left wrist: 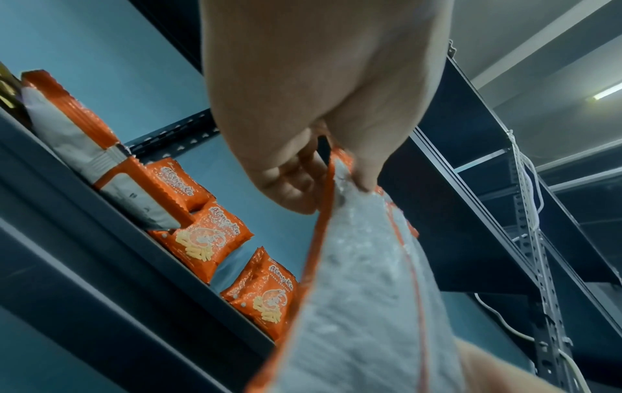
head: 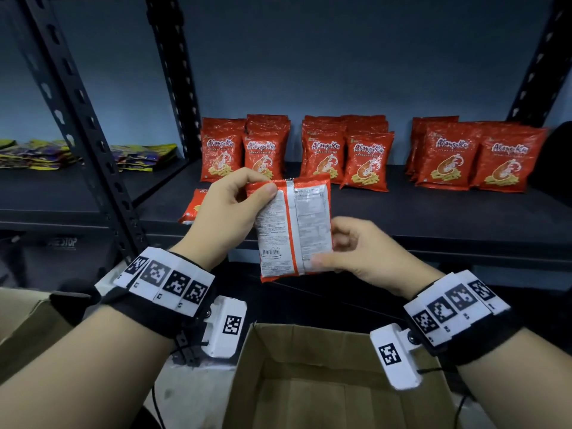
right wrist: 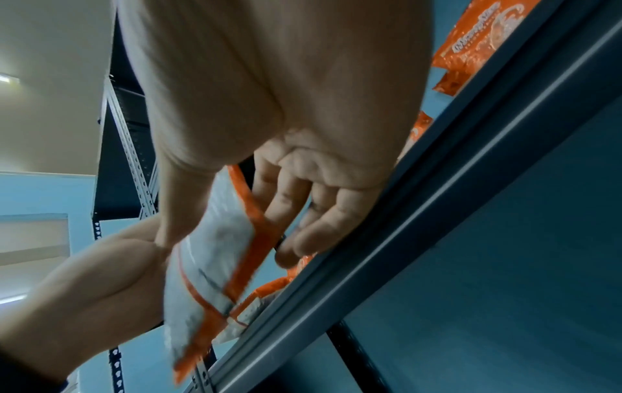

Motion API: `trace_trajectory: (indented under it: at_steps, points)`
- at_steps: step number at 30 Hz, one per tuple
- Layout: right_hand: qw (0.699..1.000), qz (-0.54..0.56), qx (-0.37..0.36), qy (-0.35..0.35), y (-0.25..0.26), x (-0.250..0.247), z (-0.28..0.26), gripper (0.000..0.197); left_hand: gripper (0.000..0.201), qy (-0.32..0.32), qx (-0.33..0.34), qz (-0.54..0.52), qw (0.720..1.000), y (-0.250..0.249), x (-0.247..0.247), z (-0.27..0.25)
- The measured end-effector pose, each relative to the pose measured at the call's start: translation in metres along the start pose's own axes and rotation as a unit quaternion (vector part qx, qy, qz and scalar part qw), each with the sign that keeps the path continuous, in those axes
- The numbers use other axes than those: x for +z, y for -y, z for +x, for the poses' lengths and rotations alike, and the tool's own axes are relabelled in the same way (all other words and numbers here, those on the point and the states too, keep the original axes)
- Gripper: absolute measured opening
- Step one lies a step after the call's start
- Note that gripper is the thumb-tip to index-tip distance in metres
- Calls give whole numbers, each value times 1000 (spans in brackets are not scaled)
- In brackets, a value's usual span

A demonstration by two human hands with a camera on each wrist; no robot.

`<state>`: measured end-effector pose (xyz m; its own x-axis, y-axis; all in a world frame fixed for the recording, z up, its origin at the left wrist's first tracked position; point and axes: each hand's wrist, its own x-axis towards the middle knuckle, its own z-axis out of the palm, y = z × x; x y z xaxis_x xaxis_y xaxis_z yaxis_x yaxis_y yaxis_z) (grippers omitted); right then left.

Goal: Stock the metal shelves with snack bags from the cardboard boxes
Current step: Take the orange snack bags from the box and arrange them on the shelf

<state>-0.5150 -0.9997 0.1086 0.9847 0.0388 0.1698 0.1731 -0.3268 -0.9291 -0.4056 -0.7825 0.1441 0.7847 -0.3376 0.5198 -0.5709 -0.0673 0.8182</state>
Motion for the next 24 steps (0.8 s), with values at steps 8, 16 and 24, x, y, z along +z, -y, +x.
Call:
trace_trajectory:
  at_steps: [8, 16, 24]
  points:
    - [965, -102, -112, -215, 7, 11, 1, 23, 43, -133, 4, 91, 987, 5, 30, -17]
    - [922, -266, -201, -194, 21, 28, -9, 29, 39, -6, -78, -140, 987, -6, 61, -36]
    - [958, -145, -88, -230, 28, 12, -2, 63, 31, 79, -142, -241, 957, -10, 31, -18]
